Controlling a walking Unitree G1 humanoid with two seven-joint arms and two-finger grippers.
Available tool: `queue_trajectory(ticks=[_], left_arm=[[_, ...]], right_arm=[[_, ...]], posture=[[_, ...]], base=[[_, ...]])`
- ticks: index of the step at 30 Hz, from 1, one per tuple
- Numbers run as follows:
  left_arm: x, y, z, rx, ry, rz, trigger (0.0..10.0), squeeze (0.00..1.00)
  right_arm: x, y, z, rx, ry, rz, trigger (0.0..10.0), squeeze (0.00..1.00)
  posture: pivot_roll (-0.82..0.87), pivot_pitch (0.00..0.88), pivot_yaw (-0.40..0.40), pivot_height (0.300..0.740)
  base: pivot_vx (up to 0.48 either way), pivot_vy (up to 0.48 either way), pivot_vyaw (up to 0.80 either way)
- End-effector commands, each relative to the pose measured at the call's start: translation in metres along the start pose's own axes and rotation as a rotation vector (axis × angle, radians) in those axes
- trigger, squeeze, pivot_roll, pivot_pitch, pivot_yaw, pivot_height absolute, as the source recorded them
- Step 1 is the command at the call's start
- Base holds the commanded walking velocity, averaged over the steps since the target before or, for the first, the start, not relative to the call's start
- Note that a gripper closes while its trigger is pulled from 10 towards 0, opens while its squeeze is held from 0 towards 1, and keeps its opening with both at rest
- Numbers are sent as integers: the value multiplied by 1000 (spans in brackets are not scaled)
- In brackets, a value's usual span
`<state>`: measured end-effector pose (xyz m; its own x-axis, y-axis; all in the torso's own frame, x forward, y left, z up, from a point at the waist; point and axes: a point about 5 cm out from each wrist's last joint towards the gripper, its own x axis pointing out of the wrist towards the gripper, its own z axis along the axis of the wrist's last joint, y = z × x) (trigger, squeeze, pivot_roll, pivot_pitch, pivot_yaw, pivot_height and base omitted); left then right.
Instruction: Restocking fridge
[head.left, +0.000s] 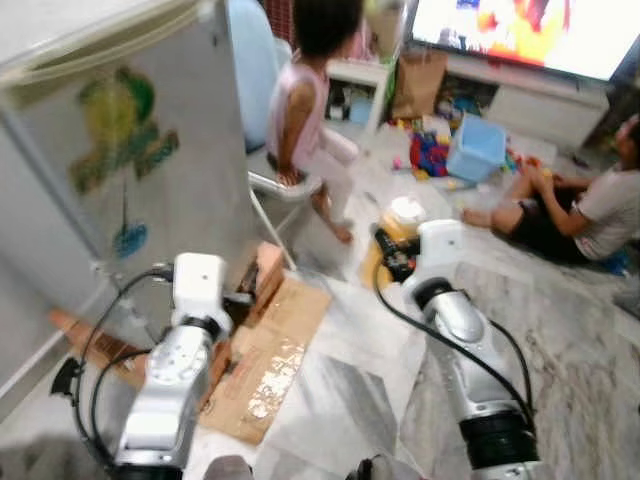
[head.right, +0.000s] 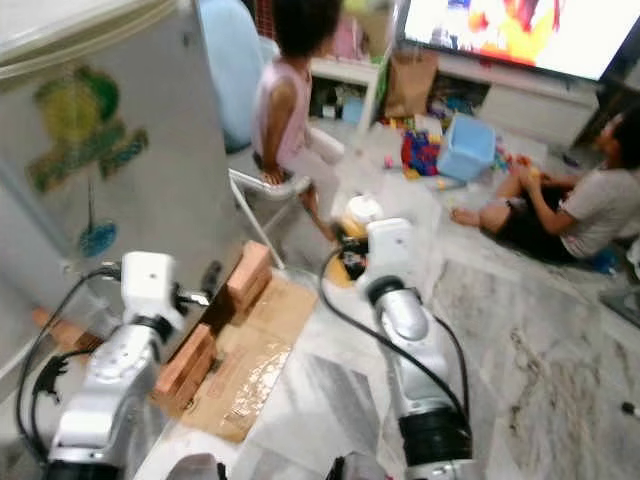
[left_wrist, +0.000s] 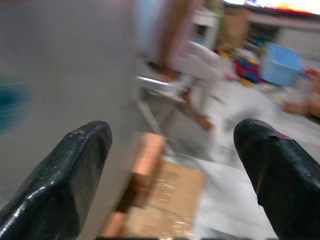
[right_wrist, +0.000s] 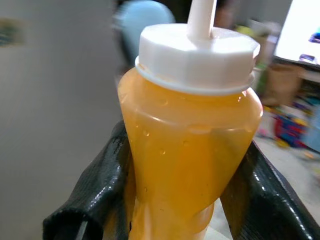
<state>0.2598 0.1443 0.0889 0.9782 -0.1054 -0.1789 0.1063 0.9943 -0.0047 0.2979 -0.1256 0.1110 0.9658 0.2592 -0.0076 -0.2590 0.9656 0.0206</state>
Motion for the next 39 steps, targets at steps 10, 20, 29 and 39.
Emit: queue_trajectory(ticks=[10,20,29,39], left_arm=[[2,8,5,22,-39,57,10000,0],[-1,41,1,30,-32,245,10000,0],[-1,43,6,53,-55,249,10000,0],[-3,47,12,73,-107,261,10000,0]], right_arm=[[-2,-11,6,-15,-21,-31,10000,0],[-16,-26,-3,-50,19,-66,10000,0],[-14,-26,3,-49,7,-75,10000,0],[-20,-26,0,-62,16,-79,10000,0]], posture=[[52,0,-40,740],[58,0,-48,740],[67,0,-36,740],[76,0,-34,740]], base=[[0,0,0],[0,192,0],[0,416,0],[0,0,0]])
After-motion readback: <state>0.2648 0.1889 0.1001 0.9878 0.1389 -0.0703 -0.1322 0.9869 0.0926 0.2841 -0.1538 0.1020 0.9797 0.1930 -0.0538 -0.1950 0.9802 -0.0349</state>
